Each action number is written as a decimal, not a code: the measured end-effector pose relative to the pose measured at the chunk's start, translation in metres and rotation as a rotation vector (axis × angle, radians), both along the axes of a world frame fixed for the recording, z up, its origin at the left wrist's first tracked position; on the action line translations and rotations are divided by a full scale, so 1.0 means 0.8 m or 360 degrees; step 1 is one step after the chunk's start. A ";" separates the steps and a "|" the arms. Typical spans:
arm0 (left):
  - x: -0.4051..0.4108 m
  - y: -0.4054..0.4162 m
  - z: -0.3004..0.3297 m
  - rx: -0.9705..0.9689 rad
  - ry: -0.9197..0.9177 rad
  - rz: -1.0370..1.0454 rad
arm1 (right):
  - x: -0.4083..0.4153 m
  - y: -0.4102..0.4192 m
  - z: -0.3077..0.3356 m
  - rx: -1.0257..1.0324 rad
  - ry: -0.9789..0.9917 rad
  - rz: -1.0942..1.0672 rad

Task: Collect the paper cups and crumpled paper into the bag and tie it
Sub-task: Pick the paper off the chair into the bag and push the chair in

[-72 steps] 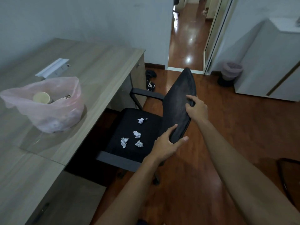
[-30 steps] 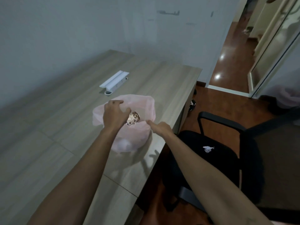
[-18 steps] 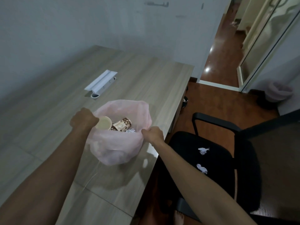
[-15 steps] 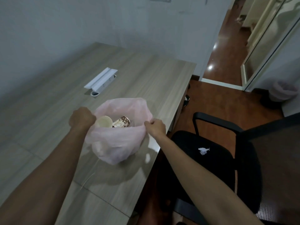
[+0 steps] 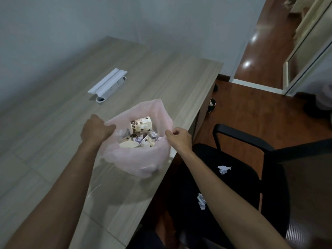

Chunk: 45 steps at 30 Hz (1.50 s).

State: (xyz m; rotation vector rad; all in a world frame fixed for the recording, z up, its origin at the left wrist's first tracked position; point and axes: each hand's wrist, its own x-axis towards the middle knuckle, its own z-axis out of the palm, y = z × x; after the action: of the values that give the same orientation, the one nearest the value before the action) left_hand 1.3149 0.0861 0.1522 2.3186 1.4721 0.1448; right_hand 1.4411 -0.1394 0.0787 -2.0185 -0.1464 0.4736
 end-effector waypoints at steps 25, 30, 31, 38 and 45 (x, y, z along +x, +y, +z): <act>0.092 0.011 -0.075 0.0109 -0.0047 -0.0432 | -0.090 -0.128 -0.327 -0.1138 0.0868 -0.0285; 0.085 0.004 -0.095 0.0068 -0.0283 -0.0463 | -0.106 -0.148 -0.384 -0.1103 0.0903 -0.0302; 0.085 0.003 -0.098 0.0051 -0.0306 -0.0465 | -0.108 -0.151 -0.393 -0.1090 0.0899 -0.0307; 0.082 -0.009 -0.101 -0.0027 -0.0431 -0.0461 | -0.109 -0.129 -0.381 -0.0823 0.0700 -0.0506; 0.080 -0.011 -0.076 -0.0083 -0.0487 -0.0368 | -0.041 -0.064 -0.137 0.0169 0.0116 -0.1089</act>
State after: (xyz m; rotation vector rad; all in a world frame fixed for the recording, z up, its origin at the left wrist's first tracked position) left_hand 1.3792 0.0776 0.0918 2.2825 1.0419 0.3733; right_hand 1.4086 -0.1904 -0.0307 -1.8032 0.5392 0.0965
